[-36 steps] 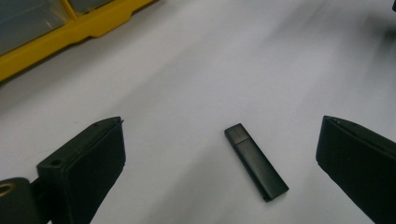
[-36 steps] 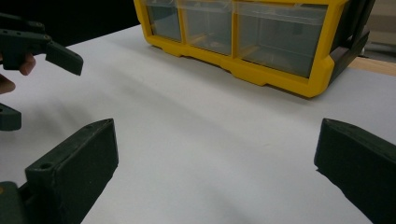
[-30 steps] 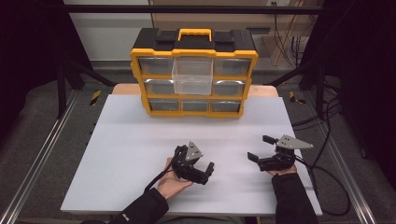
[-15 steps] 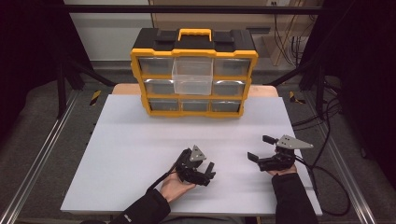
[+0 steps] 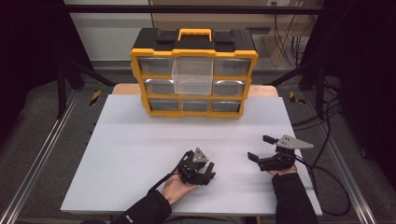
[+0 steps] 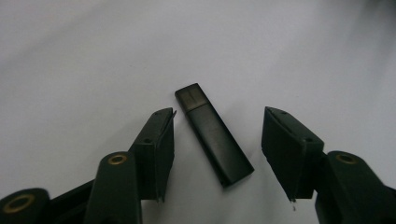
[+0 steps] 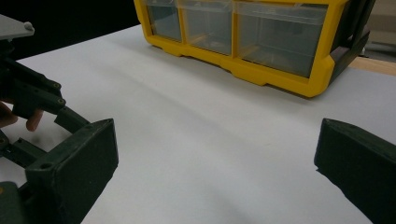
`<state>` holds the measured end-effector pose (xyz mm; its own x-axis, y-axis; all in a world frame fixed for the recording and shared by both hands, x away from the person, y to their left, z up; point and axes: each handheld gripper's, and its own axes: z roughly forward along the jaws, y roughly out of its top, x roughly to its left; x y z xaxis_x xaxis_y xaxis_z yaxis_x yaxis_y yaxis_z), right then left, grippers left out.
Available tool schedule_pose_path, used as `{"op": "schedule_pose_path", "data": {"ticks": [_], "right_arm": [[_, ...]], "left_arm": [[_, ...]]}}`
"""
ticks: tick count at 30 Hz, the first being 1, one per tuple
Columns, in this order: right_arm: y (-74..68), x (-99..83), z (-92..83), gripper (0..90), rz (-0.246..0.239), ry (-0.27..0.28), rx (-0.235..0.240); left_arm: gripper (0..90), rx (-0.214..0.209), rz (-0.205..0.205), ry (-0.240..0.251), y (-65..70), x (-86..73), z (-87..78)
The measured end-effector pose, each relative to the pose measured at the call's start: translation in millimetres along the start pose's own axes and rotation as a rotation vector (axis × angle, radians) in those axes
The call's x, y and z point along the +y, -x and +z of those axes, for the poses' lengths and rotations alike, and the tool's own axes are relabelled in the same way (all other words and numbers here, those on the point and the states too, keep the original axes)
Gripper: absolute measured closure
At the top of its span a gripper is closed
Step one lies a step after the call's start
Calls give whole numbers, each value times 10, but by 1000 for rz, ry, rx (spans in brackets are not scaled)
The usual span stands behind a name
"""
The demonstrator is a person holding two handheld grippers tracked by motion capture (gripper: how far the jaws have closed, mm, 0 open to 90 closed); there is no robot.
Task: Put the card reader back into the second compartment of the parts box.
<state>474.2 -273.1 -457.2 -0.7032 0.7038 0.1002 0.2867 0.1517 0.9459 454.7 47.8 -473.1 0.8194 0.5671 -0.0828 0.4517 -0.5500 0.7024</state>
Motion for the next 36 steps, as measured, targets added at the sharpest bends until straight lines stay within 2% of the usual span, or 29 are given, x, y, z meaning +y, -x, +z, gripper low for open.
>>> {"op": "schedule_pose_path", "data": {"ticks": [8, 15, 23, 36], "right_arm": [[0, 0, -1, 3, 0, 0, 0], [0, 1, -1, 3, 0, 0, 0], [1, 1, -2, 3, -1, -1, -2], [1, 2, -2, 3, 1, 0, -2]], "left_arm": [[537, 18, -6, -12, 18, 2, 30], [614, 42, 7, -20, 43, 6, 34], [655, 44, -8, -22, 30, 10, 31], [716, 49, -1, -28, 26, 19, 36]]}}
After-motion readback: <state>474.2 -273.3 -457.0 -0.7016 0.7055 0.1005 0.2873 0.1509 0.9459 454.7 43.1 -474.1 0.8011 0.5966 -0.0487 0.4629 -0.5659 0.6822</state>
